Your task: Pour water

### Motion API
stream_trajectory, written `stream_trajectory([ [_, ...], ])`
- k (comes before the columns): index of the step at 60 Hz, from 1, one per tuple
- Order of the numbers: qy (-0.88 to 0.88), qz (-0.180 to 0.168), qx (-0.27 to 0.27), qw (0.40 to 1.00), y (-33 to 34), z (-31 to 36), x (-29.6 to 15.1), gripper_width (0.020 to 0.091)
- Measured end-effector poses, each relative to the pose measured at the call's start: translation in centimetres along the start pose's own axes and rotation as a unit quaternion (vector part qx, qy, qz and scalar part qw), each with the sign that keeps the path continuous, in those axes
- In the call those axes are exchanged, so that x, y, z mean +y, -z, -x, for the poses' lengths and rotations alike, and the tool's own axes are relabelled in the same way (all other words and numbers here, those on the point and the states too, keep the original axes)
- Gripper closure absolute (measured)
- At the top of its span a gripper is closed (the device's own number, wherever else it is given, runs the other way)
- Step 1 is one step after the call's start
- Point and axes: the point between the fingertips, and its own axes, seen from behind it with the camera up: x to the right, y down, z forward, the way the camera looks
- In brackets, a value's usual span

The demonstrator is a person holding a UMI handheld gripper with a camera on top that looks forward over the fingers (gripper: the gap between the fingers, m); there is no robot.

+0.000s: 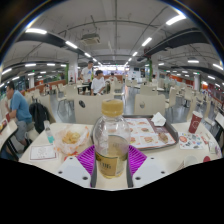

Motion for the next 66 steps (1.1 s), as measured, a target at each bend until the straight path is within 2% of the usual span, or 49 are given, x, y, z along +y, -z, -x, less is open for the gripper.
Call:
stream_trajectory([
  [10, -0.196, -0.020, -0.074, 0.978, 5.7, -1.4, -6.1, 0.0700],
  [21, -0.469, -0.014, -0.167, 0.867, 8.9, -5.1, -9.3, 0.0696],
  [33, -0.667, 0.013, -0.221, 0.711, 7.3, -9.2, -6.6, 0.0697],
  [46, -0.788, 0.018, -0.231, 0.571, 5.8, -12.8, -4.2, 0.0696],
  [47, -0.794, 0.021, -0.233, 0.562, 7.1, -13.4, -4.0, 0.0696],
  [51, -0.804, 0.028, -0.227, 0.549, 5.1, -13.5, -3.1, 0.0696],
  [56, -0.812, 0.038, -0.228, 0.536, 5.9, -13.8, -2.5, 0.0697],
  [62, -0.799, 0.053, -0.229, 0.554, 5.1, -13.8, -2.5, 0.0698],
  [66, -0.773, 0.062, -0.232, 0.587, 6.6, -13.9, -3.1, 0.0697],
])
